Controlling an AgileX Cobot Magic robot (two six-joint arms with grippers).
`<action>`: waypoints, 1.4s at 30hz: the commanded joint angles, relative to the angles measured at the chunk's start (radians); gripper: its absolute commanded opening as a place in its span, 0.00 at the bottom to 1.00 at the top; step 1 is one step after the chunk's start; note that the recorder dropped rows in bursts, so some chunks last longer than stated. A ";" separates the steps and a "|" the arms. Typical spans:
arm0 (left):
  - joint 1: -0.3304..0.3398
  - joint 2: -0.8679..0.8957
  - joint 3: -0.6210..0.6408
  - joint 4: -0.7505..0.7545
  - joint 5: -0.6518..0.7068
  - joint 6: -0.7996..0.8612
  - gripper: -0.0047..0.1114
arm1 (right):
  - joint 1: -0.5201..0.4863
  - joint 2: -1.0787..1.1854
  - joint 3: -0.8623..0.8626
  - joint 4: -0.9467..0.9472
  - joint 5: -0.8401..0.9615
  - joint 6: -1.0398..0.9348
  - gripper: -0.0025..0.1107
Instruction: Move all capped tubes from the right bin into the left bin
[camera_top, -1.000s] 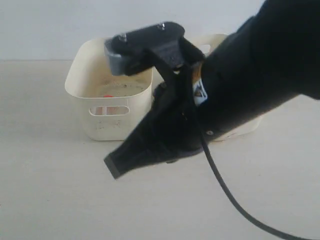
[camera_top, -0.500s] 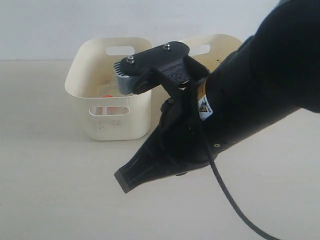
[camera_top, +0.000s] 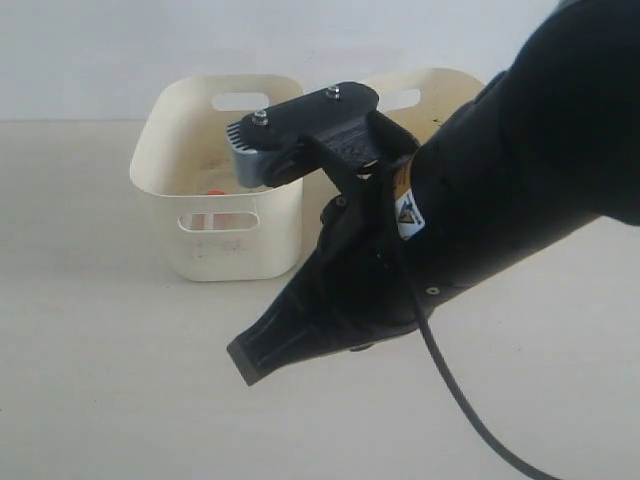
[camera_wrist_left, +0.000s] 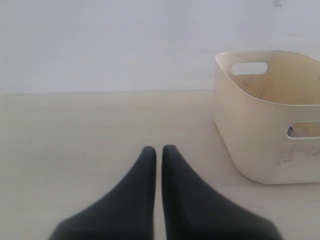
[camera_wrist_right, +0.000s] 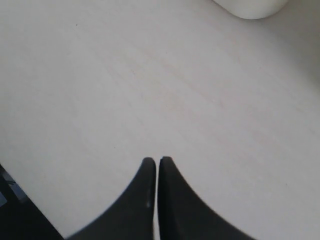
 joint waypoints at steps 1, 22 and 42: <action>0.000 0.000 -0.004 -0.006 -0.004 -0.010 0.08 | -0.001 -0.013 0.002 0.003 -0.008 -0.002 0.03; 0.000 0.000 -0.004 -0.006 -0.004 -0.010 0.08 | -0.528 -0.377 0.208 0.359 -0.532 -0.038 0.03; 0.000 0.000 -0.004 -0.006 -0.004 -0.010 0.08 | -1.079 -1.292 1.026 0.441 -0.781 -0.292 0.03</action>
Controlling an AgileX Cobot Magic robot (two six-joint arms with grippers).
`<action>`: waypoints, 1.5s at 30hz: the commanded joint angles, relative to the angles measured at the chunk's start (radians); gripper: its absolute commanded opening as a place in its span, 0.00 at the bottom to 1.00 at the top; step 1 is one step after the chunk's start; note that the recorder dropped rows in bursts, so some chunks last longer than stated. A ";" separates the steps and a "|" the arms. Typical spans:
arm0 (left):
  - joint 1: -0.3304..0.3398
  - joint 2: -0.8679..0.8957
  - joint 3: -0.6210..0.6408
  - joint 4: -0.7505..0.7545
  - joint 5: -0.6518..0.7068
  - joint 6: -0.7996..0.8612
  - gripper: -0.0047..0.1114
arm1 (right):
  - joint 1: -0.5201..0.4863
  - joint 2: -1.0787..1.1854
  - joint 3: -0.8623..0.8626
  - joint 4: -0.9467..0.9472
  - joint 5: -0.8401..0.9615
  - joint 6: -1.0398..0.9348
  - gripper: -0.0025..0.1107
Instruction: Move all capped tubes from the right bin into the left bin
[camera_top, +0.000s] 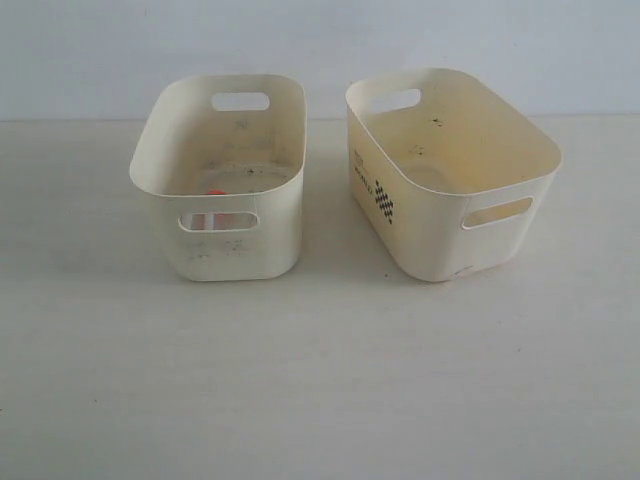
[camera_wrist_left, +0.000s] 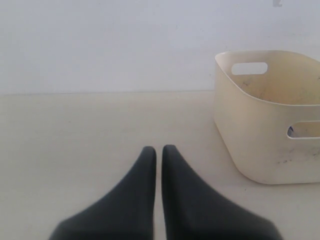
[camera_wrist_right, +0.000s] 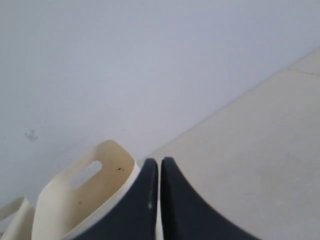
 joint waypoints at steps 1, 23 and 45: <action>0.000 0.000 -0.004 -0.006 -0.004 -0.010 0.08 | -0.016 -0.058 0.008 -0.008 0.071 -0.172 0.03; 0.000 0.000 -0.004 -0.006 -0.004 -0.010 0.08 | -0.013 -0.152 0.008 -0.420 0.390 0.067 0.03; 0.000 0.000 -0.004 -0.006 -0.004 -0.010 0.08 | 0.106 -0.152 0.008 -0.416 0.419 -0.012 0.03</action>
